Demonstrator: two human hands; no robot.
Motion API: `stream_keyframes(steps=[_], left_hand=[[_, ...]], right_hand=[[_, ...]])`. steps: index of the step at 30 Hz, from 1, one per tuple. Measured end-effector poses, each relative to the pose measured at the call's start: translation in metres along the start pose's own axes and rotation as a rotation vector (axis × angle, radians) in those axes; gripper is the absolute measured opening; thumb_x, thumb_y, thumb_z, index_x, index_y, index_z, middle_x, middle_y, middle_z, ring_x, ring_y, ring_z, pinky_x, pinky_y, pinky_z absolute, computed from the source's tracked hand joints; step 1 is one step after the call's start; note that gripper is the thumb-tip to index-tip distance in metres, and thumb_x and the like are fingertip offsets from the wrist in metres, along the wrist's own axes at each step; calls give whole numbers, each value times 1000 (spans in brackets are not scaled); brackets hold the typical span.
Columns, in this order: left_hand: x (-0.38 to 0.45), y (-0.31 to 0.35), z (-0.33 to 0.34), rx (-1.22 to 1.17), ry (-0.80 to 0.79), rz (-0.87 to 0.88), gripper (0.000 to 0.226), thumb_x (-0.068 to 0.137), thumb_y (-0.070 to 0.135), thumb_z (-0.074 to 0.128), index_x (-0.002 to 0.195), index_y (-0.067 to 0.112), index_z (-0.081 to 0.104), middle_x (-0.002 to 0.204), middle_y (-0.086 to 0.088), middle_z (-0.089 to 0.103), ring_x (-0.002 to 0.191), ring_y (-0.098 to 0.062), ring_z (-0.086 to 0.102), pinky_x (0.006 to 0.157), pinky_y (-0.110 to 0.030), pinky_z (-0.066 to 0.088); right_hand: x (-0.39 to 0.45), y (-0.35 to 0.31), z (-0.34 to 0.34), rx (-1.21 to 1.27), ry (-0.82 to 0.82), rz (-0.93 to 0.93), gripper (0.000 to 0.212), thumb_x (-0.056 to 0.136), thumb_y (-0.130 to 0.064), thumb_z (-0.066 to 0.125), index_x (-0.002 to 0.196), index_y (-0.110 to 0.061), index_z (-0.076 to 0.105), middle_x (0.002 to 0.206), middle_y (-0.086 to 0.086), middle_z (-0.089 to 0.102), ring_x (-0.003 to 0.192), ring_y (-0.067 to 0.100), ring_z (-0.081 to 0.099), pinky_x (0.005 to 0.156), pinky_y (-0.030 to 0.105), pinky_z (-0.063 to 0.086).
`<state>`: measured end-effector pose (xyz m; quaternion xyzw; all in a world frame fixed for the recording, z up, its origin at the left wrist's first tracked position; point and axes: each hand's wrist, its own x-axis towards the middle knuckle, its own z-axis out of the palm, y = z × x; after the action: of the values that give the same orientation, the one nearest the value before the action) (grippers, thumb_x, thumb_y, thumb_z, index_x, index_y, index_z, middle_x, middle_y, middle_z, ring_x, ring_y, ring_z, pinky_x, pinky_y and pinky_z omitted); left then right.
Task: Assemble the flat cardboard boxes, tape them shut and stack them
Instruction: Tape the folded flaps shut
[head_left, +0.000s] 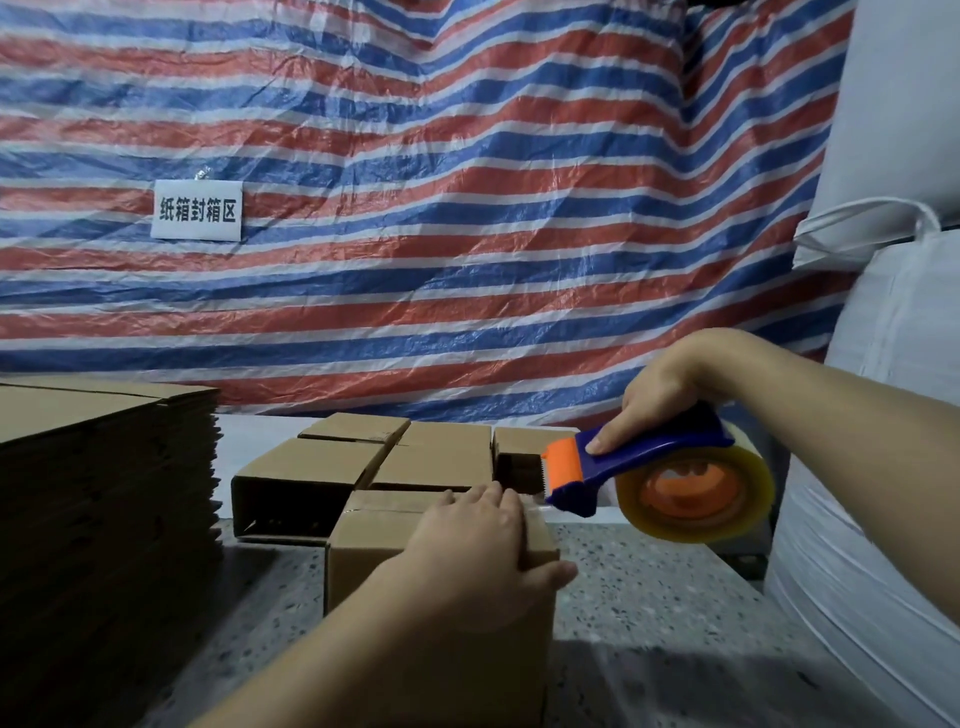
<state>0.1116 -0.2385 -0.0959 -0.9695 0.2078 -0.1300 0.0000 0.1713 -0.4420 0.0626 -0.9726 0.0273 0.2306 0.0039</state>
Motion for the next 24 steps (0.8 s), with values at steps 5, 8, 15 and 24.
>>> stream_keyframes(steps=[5,8,15,24], left_hand=[[0,-3,3,-3,19,12,95,83,85,24,152,19,26,154,-5,38,141,-21,35,117,-47,28],[1,-3,5,-23,7,21,93,84,85,24,157,30,6,160,-3,28,146,-22,26,119,-46,23],[-1,-1,4,1,-3,22,86,86,83,22,155,34,13,161,-6,25,149,-24,22,120,-49,21],[-1,-1,5,-17,32,24,83,85,83,23,154,36,15,161,-5,27,148,-23,23,120,-48,23]], right_hand=[[-7,25,4,47,1,26,86,57,-79,73,111,-12,68,88,5,79,73,17,76,59,25,57],[0,9,21,-166,88,61,79,60,-86,68,102,-19,69,83,0,77,67,13,74,57,25,54],[21,-9,108,-547,211,117,62,77,-73,68,106,-18,66,75,-3,60,63,16,57,57,31,48],[30,34,219,-87,642,22,65,77,-87,48,94,-25,61,98,-4,69,88,16,65,66,30,46]])
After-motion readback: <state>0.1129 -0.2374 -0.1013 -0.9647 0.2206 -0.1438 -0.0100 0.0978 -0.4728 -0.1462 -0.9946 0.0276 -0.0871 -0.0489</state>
